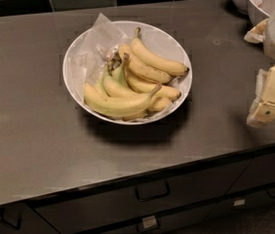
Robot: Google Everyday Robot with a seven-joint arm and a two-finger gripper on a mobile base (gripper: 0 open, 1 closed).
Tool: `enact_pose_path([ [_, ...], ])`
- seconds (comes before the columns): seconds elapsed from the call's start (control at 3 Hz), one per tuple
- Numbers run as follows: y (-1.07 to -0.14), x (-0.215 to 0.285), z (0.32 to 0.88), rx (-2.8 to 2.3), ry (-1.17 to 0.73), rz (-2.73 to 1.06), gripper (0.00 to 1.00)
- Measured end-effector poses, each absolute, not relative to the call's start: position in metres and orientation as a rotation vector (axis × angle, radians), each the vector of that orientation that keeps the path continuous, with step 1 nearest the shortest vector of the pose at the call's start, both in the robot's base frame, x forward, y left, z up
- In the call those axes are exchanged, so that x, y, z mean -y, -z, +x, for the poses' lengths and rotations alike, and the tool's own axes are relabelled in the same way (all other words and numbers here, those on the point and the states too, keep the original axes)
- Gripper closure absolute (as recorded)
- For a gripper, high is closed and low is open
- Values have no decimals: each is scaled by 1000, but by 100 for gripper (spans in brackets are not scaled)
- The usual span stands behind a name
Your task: Pick banana from white bowl
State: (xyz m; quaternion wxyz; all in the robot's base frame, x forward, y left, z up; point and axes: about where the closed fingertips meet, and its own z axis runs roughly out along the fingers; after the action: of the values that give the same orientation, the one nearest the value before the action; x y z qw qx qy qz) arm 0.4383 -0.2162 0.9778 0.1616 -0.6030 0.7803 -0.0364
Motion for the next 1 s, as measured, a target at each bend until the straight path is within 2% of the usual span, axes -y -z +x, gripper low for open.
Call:
enact_pose_path([
  [0.67, -979, 211, 440, -2211, 103, -1733, 0],
  [1.0, -979, 162, 461, -2107, 60, -1875, 0],
])
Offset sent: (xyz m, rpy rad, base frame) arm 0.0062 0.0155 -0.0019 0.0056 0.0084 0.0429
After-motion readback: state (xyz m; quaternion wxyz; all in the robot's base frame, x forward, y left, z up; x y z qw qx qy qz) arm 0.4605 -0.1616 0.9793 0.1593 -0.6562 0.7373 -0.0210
